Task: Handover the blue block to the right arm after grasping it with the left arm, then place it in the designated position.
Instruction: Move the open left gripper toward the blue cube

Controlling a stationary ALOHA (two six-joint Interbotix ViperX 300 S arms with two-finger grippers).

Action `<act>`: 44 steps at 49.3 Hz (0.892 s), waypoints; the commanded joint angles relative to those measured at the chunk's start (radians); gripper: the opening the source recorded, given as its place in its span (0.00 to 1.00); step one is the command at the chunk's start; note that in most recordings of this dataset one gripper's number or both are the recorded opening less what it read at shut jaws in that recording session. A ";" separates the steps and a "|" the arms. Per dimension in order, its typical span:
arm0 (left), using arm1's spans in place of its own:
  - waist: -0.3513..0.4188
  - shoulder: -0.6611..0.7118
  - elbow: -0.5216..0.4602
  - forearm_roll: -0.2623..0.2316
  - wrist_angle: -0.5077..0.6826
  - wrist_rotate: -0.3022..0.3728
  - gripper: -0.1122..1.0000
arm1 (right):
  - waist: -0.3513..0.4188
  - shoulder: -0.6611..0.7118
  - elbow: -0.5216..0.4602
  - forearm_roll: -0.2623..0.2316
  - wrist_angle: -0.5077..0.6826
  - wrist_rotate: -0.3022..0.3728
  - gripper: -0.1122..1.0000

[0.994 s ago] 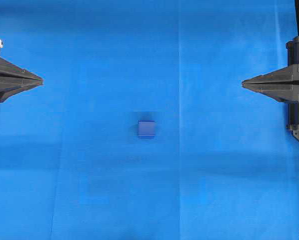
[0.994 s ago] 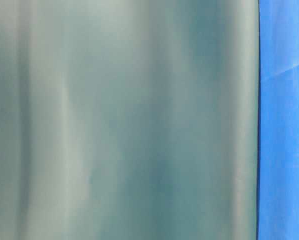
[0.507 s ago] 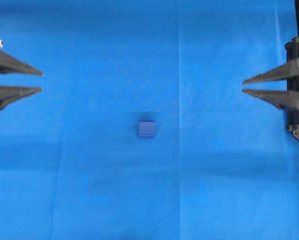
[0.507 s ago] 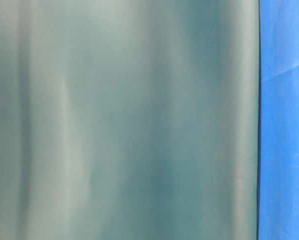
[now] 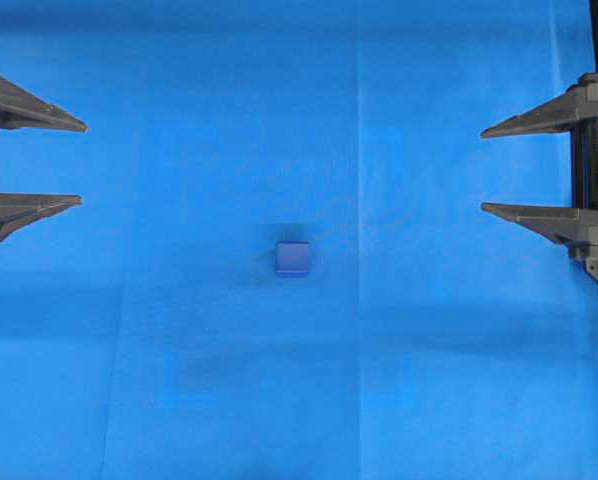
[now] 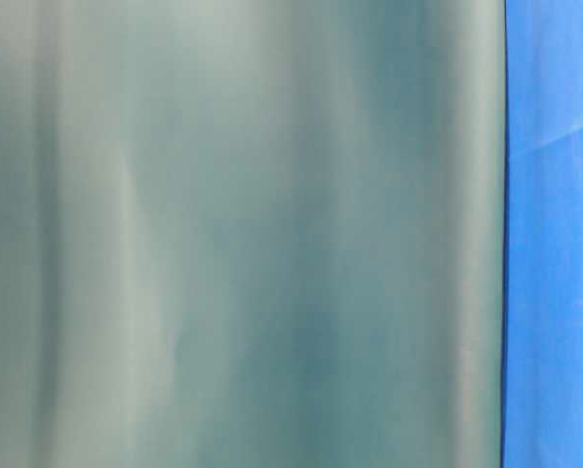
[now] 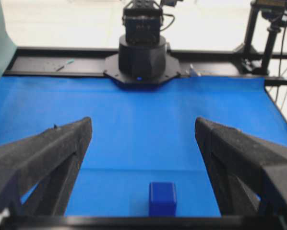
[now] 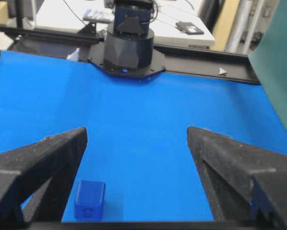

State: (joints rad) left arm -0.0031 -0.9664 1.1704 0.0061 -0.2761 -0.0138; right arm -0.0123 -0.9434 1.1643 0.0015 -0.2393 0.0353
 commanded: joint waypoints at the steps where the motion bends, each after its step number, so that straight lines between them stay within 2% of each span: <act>1: 0.000 0.005 -0.018 0.002 -0.009 -0.002 0.92 | -0.002 0.008 -0.028 0.003 -0.003 0.002 0.97; 21: 0.000 0.127 -0.063 0.002 -0.071 0.000 0.92 | -0.002 0.025 -0.029 0.003 -0.006 0.002 0.97; 37: 0.000 0.359 -0.179 0.002 -0.204 -0.002 0.92 | -0.011 0.031 -0.032 0.003 -0.006 0.002 0.97; 44: 0.000 0.472 -0.252 0.002 -0.222 -0.002 0.92 | -0.014 0.031 -0.032 0.003 -0.003 0.002 0.97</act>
State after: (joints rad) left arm -0.0031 -0.5415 0.9756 0.0077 -0.4832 -0.0153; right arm -0.0230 -0.9189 1.1597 0.0015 -0.2393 0.0353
